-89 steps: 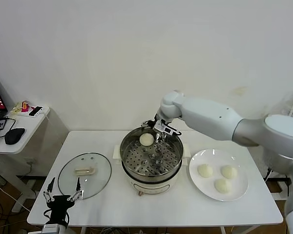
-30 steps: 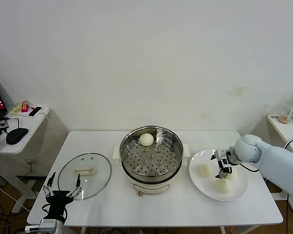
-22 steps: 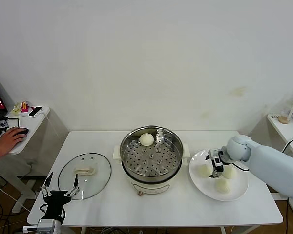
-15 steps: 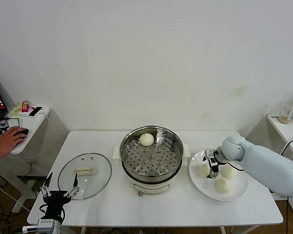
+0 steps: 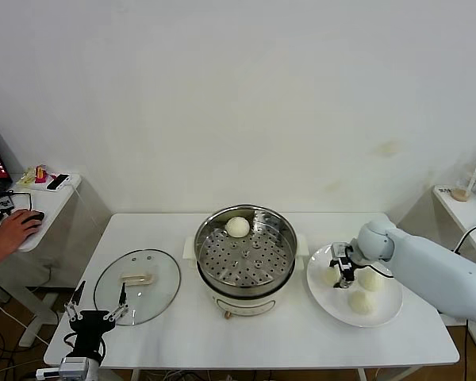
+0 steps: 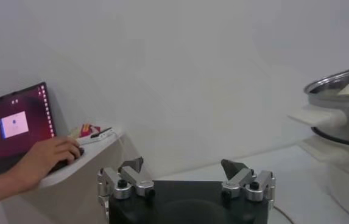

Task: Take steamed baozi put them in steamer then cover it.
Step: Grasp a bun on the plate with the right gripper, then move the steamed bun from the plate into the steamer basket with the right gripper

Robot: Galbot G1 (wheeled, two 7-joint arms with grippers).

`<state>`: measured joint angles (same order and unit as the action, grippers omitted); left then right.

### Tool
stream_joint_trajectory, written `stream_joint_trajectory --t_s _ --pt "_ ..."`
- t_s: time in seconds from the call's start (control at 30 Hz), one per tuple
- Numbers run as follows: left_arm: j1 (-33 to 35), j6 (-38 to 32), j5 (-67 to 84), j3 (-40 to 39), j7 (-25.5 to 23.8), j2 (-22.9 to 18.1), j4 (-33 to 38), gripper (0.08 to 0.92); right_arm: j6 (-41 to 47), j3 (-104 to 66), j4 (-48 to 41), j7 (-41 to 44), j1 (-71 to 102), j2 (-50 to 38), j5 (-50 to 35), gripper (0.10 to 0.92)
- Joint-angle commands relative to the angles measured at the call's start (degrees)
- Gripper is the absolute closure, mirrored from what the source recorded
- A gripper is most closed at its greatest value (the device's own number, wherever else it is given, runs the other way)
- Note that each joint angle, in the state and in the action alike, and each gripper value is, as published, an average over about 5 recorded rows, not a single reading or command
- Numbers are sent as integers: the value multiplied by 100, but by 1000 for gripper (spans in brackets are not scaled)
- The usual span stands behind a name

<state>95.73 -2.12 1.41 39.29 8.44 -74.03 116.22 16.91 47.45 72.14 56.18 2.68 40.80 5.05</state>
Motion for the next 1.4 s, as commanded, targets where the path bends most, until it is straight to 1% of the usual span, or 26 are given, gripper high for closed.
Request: stream_joint_trajectory --t_s 0.03,0.27,0.37,0.47,0.67,0.9,1.17,1.4 --pt "-6 -3 5 -6 2 8 -2 177 -2 66 246 179 -462 -300 -162 396" --pt "-50 0 9 -66 0 23 7 177 120 615 784 237 -1807 -806 -868 390" --pt "-60 0 10 -91 0 41 12 177 217 931 967 177 -2427 -799 -1231 389" --pt "-78 1 14 -113 1 60 5 177 356 1203 1101 83 -3067 -588 -1629 386" --pt "-121 3 42 -111 0 90 -18 177 709 1846 1312 -193 -4005 243 -2435 381" --pt "-143 -2 52 -104 -1 105 -62 177 1269 2041 1342 -614 -4011 1290 -3328 381" --pt "-213 3 92 -32 -4 93 -93 177 1726 2031 722 -1046 -3420 2581 -3798 372" --pt "-211 -4 138 60 -5 68 -92 177 2030 2076 175 -1257 -2945 3297 -3866 372"
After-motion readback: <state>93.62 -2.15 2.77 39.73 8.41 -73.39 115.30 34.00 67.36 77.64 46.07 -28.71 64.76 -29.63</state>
